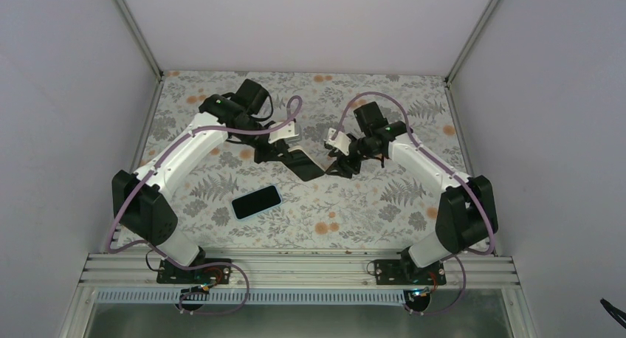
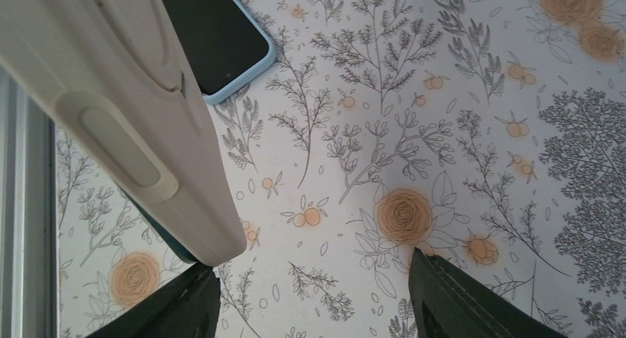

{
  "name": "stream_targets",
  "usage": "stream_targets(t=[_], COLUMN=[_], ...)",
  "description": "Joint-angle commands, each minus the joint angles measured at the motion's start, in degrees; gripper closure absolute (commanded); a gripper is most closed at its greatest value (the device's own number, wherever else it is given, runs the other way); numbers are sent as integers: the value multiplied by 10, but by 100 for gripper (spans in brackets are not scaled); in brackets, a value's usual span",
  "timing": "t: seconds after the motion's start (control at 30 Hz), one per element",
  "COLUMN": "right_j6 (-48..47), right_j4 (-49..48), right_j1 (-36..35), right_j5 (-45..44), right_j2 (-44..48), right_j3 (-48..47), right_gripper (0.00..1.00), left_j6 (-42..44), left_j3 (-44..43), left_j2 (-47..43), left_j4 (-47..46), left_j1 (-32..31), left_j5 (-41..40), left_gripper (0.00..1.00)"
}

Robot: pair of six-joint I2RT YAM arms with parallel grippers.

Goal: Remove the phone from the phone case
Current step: Remove the phone case from the phone.

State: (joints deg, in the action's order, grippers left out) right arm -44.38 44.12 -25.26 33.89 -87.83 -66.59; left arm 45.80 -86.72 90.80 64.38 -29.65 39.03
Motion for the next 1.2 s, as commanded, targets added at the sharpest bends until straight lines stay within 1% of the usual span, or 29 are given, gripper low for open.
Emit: stream_targets(t=[0.0, 0.17, 0.37, 0.5, 0.6, 0.67, 0.8, 0.87, 1.03, 1.1, 1.17], right_j6=[46, 80, 102, 109, 90, 66, 36, 34, 49, 47, 24], right_j4=[-74, -108, -129, -138, -104, -75, -28, -15, -14, 6, 56], right_j1=[-20, -36, -45, -48, -55, -64, -93, -106, -143, -146, -147], right_j5=[-8, -64, -101, -107, -59, -8, 67, 92, 114, 159, 220], right_j2=[-10, -32, -65, -70, -95, -95, -95, -100, -117, -133, -159], right_j3=[-5, -40, -96, -120, -145, -156, -174, -186, -214, -238, -279], right_gripper=[34, 34, 34, 33, 31, 29, 23, 23, 22, 19, 17], left_j6=[5, 23, 48, 59, 64, 63, 54, 49, 40, 38, 33], left_j3=[-13, -35, -57, -53, -50, -47, -44, -45, -54, -57, -58], left_j2=[-8, -1, -4, -8, -10, -9, -11, -14, -14, -13, -14], left_j4=[-7, 30, 72, 80, 78, 71, 50, 37, 19, 11, -5], left_j1=[-3, -3, -4, -4, -4, -4, -2, 0, 12, 19, 28], left_j5=[62, 103, 152, 164, 169, 166, 160, 161, 157, 157, 156], left_gripper=[98, 98, 98, 98, 98, 98, 98, 98, 98, 98, 98])
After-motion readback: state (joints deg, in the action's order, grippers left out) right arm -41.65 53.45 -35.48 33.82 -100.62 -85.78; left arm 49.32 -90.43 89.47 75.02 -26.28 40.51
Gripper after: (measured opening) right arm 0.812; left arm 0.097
